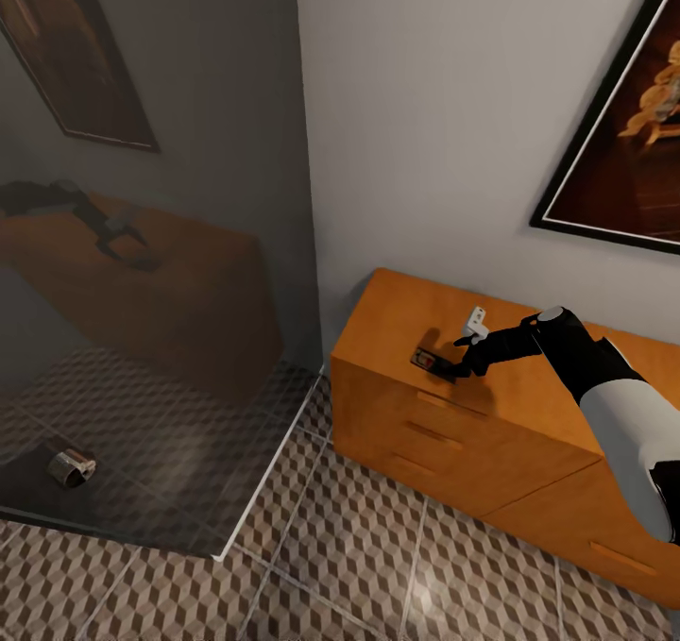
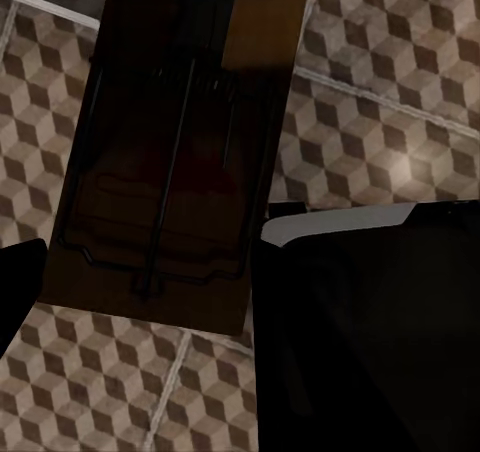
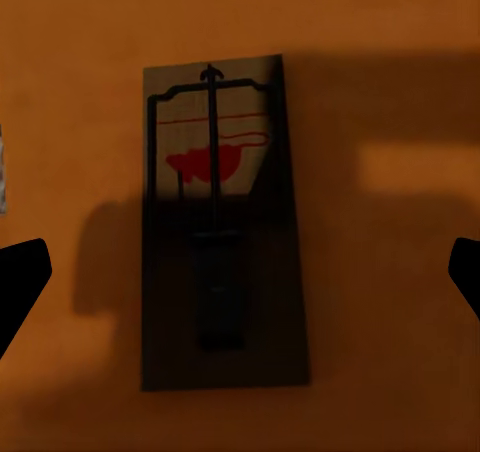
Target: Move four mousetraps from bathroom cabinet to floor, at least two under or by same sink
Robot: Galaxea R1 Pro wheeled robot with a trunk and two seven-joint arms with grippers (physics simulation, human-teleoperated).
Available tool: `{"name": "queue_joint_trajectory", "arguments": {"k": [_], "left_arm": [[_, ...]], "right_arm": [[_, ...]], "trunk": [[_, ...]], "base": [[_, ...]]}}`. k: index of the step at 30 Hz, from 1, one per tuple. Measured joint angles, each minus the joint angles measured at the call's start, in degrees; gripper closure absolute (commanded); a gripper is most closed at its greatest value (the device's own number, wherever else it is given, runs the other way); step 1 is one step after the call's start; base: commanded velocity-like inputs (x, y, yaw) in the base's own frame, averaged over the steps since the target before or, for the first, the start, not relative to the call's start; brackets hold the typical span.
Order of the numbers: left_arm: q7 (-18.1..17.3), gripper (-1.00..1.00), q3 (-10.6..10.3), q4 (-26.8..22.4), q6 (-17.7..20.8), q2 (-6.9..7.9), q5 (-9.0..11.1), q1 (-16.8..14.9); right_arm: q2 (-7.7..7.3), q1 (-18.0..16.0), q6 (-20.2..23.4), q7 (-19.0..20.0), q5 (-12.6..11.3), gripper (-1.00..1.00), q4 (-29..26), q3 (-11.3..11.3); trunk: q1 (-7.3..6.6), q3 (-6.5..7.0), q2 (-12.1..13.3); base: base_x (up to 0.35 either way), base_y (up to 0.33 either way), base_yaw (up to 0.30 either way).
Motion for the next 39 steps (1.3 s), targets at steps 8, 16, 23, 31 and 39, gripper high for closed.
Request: {"name": "queue_joint_trajectory", "arguments": {"k": [8,16,23,31,39], "left_arm": [[0.0,1.0,0.0,0.0,0.0,0.0,0.0,0.0],[0.0,1.0,0.0,0.0,0.0,0.01,0.0,0.0],[0.0,1.0,0.0,0.0,0.0,0.01,0.0,0.0],[0.0,1.0,0.0,0.0,0.0,0.0,0.0,0.0],[0.0,1.0,0.0,0.0,0.0,0.0,0.0,0.0]], "right_arm": [[0.0,0.0,0.0,0.0,0.0,-1.0,0.0,0.0],[0.0,0.1,0.0,0.0,0.0,-1.0,0.0,0.0],[0.0,0.1,-0.3,0.0,0.0,-1.0,0.0,0.0],[0.0,0.1,-0.4,0.0,0.0,-1.0,0.0,0.0],[0.0,0.1,-0.4,0.0,0.0,-1.0,0.0,0.0]], "trunk": [[0.0,-0.51,0.0],[0.0,-0.81,0.0],[0.0,-0.85,0.0],[0.0,-0.85,0.0],[0.0,-1.01,0.0]], "base": [[0.0,0.0,0.0],[0.0,0.0,0.0],[0.0,0.0,0.0],[0.0,0.0,0.0],[0.0,0.0,0.0]]}}
